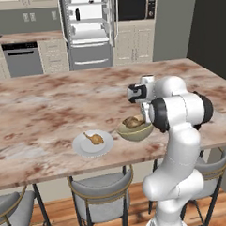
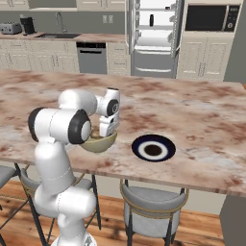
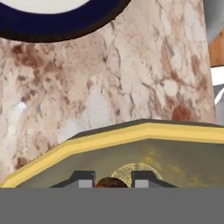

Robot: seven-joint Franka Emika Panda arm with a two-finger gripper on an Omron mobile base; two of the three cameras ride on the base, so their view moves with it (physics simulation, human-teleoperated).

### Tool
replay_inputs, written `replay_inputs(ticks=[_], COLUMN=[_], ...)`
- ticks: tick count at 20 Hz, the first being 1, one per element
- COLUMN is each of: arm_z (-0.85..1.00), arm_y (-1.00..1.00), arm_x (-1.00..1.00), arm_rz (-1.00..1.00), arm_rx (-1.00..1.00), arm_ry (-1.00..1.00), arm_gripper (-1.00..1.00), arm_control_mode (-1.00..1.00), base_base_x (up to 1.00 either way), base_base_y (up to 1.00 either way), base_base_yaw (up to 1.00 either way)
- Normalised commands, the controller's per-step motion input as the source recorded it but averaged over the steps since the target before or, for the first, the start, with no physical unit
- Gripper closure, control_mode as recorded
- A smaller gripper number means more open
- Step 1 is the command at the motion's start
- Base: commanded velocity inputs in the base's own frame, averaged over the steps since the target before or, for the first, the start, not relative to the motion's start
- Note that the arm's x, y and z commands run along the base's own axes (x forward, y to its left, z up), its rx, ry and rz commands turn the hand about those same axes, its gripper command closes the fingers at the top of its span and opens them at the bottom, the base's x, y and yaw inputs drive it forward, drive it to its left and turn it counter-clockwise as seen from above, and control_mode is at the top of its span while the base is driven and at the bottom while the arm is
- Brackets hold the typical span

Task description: Pick the chicken drumstick and onion from their plates and place them in the bowl. Then put the bowl in the fridge.

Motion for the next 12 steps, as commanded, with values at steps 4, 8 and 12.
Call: replay_inputs(ticks=[4,8,12], arm_z=[-0.07,0.02,0.11], arm_y=[0.00,0.00,0.00], arm_x=[-0.18,-0.26,-0.30], arm_rz=[0.00,0.00,0.00], arm_rx=[0.00,0.01,0.04], arm_ry=[0.00,0.00,0.00], arm_gripper=[1.00,1.00,-1.00], arm_control_mode=[-1.00,-1.00,-1.00], base_base_x=[0.00,0.00,0.00], base_base_y=[0.00,0.00,0.00], base_base_yaw=[0.00,0.00,0.00])
